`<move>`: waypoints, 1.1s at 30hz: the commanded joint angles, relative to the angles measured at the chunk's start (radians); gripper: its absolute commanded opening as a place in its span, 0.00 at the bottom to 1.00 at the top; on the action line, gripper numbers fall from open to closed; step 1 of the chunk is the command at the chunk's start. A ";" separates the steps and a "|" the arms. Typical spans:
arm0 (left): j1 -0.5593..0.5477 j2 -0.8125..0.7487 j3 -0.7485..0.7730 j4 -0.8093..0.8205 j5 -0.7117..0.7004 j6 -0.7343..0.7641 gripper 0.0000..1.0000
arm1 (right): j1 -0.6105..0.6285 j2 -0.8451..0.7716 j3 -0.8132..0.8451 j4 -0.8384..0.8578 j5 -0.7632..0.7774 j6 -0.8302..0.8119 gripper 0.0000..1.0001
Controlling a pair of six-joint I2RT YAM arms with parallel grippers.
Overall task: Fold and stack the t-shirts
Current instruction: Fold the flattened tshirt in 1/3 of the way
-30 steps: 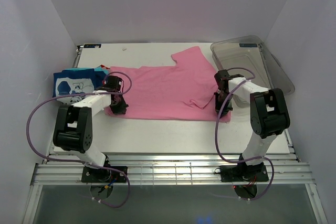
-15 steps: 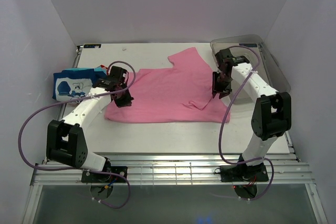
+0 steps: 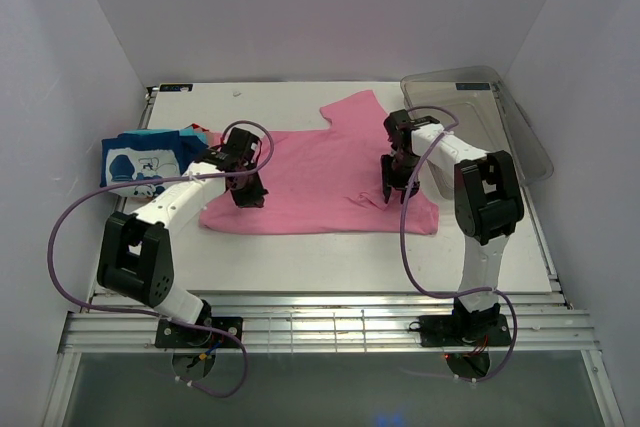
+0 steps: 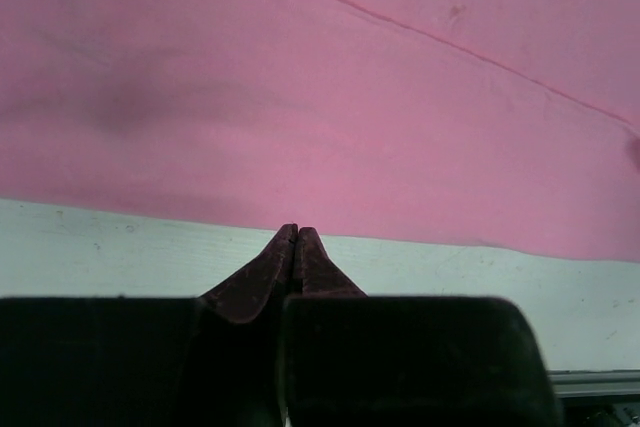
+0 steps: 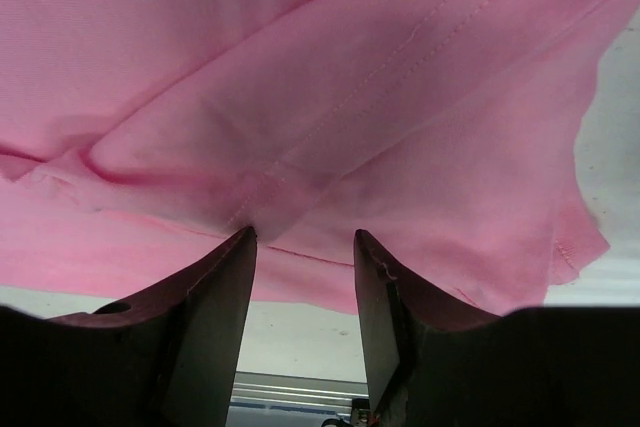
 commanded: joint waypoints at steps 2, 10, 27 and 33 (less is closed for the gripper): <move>-0.004 -0.056 0.008 0.021 -0.003 0.003 0.19 | 0.012 0.010 0.022 0.034 -0.047 0.001 0.50; -0.004 -0.057 -0.004 0.021 -0.016 0.014 0.54 | 0.044 0.025 0.068 0.033 -0.093 0.021 0.51; -0.004 -0.057 -0.038 0.023 -0.048 0.032 0.56 | 0.078 0.076 0.204 -0.040 -0.045 0.024 0.08; -0.004 -0.068 -0.064 0.024 -0.046 0.030 0.56 | 0.080 0.128 0.331 -0.058 -0.015 0.024 0.08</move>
